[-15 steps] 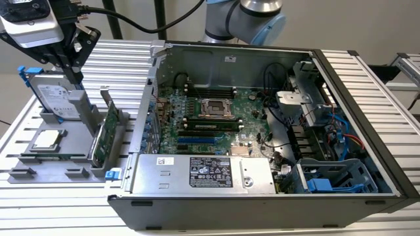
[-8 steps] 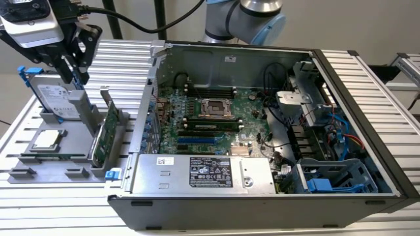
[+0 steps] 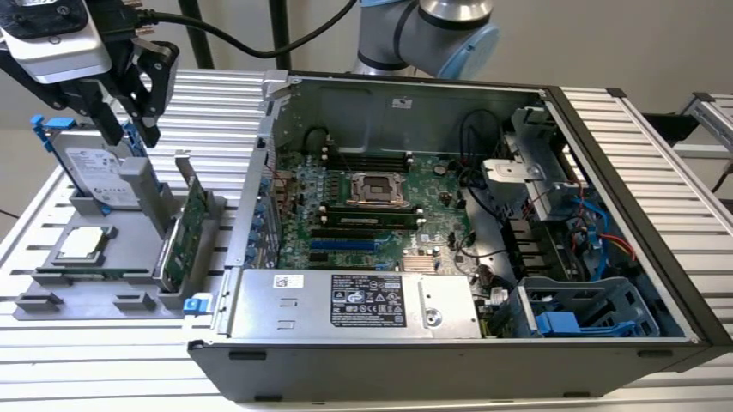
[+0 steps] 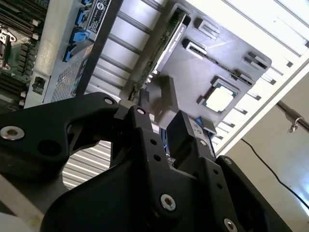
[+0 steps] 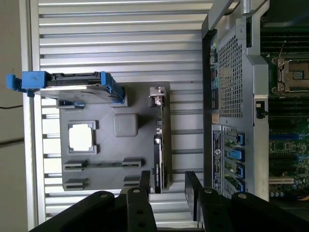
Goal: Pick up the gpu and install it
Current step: 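Pick up the gpu and move the gpu toward the slot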
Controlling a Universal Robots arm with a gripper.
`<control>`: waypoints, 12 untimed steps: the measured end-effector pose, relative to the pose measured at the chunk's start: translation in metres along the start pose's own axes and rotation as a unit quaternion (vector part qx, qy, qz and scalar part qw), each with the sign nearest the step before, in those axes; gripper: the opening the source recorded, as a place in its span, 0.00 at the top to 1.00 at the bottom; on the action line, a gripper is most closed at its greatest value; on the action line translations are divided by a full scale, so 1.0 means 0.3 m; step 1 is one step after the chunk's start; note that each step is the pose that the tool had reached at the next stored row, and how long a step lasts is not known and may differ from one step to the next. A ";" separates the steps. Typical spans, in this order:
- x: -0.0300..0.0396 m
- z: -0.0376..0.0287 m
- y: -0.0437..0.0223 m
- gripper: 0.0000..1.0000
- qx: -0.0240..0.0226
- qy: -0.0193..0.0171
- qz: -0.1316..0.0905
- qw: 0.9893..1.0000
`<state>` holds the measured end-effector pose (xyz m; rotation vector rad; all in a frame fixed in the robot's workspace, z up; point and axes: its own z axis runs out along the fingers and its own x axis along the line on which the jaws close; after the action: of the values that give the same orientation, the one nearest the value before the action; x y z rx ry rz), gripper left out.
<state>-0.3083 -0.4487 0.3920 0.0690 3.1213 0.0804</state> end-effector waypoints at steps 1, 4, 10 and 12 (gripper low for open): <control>0.000 0.000 0.000 0.00 0.000 0.000 0.000 1.000; 0.000 0.000 0.000 0.00 0.000 0.000 0.000 1.000; 0.000 0.005 0.000 0.00 0.000 -0.001 0.011 1.000; 0.000 0.005 0.000 0.00 0.000 0.000 0.011 1.000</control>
<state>-0.3083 -0.4487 0.3905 0.1026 3.1200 0.0798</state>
